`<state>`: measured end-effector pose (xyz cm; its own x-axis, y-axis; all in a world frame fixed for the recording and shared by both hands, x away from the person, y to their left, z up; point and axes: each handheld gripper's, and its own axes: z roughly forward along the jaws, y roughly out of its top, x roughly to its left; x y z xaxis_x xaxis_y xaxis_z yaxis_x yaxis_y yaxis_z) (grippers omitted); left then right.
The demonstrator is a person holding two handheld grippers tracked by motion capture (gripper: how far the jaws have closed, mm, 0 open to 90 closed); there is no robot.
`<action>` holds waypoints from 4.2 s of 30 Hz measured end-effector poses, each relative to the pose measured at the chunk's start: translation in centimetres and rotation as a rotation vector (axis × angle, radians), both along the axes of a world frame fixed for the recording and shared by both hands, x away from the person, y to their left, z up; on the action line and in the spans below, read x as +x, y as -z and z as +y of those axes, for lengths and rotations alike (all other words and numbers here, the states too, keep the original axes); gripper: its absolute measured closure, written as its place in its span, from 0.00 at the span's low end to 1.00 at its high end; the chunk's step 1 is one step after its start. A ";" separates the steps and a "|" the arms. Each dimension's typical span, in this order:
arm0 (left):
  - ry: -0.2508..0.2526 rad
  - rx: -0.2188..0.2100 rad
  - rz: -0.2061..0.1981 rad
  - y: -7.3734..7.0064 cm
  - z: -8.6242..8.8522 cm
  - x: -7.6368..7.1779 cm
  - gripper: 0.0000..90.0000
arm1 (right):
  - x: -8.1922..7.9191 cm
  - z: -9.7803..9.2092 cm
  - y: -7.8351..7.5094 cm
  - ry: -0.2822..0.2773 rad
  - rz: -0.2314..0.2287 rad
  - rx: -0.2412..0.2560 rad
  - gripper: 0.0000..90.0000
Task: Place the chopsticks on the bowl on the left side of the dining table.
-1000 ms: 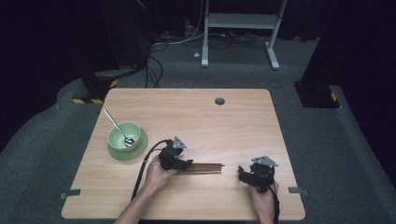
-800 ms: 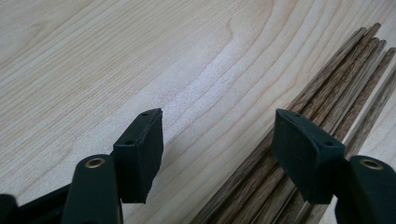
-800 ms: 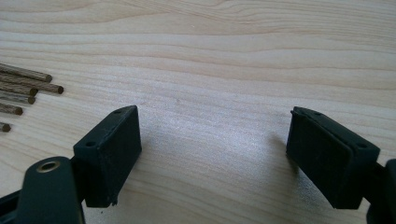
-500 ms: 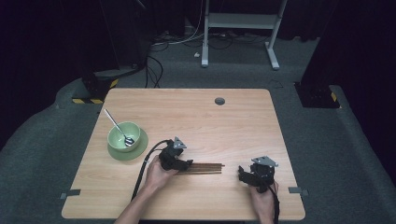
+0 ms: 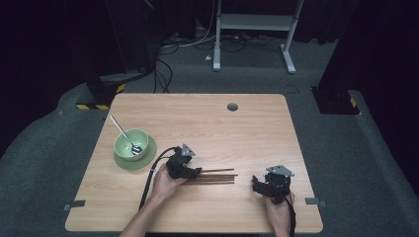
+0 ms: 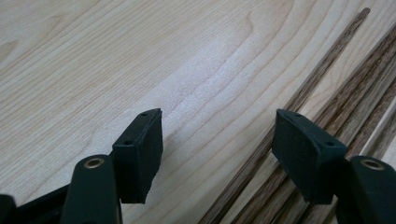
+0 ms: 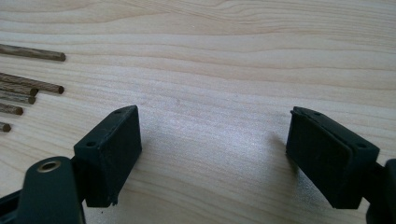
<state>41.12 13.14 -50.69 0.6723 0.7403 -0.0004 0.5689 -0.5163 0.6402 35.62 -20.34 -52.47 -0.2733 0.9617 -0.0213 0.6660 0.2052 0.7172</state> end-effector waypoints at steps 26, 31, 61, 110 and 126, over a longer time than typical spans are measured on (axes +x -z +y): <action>-0.016 0.008 0.000 0.3 1.3 0.6 0.47 | 0.0 0.0 0.0 0.000 0.000 0.001 0.20; -0.021 0.007 -0.004 0.3 1.6 0.8 0.51 | 0.0 0.0 0.0 0.000 0.000 0.000 0.20; -0.047 0.021 0.006 0.0 2.8 2.0 0.72 | 0.0 0.0 0.0 -0.001 -0.001 -0.001 0.20; 0.010 0.053 0.008 -0.2 4.2 2.6 0.93 | 0.0 0.0 0.0 -0.004 -0.002 -0.001 0.20; 0.031 0.052 0.004 -0.2 4.4 2.7 0.93 | 0.0 0.0 0.0 -0.003 -0.001 -0.001 0.20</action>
<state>43.85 17.53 -50.51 0.6947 0.7185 0.0346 0.5550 -0.5660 0.6096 35.61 -20.34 -52.47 -0.2766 0.9607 -0.0222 0.6644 0.2079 0.7179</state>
